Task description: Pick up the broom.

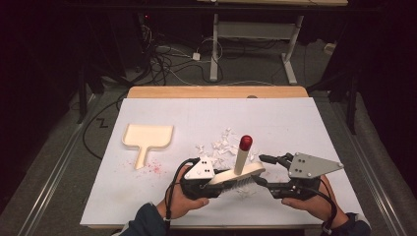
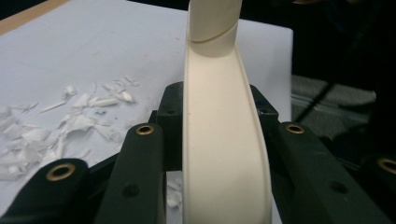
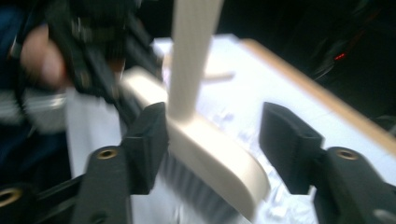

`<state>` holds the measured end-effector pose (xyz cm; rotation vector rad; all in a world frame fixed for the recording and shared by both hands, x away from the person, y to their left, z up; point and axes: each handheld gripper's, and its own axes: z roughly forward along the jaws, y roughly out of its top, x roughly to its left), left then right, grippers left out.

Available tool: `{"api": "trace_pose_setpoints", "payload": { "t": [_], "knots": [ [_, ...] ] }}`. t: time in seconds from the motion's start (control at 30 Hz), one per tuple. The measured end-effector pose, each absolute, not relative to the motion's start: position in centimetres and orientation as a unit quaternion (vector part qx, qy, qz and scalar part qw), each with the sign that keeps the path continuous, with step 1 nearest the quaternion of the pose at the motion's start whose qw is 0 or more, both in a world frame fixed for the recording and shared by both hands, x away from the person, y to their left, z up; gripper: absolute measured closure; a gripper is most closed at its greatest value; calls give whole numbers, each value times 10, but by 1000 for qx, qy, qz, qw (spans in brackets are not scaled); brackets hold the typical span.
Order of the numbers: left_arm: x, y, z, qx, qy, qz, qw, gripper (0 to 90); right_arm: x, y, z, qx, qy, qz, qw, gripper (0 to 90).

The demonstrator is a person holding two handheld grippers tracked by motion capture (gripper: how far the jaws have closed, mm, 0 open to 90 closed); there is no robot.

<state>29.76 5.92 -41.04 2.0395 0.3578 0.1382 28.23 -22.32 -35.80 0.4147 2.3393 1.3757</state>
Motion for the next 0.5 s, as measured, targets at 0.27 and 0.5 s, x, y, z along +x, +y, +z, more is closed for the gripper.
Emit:
{"api": "trace_pose_setpoints", "payload": {
  "t": [0.27, 0.5],
  "knots": [
    [286, 58, -403, 878, 37, 30, 477, 639, 291, -207, -390, 67, 891, 440, 87, 406],
    [287, 61, -403, 873, 26, 21, 486, 588, 288, -195, -403, 36, 901, 430, 45, 669]
  ]
}}
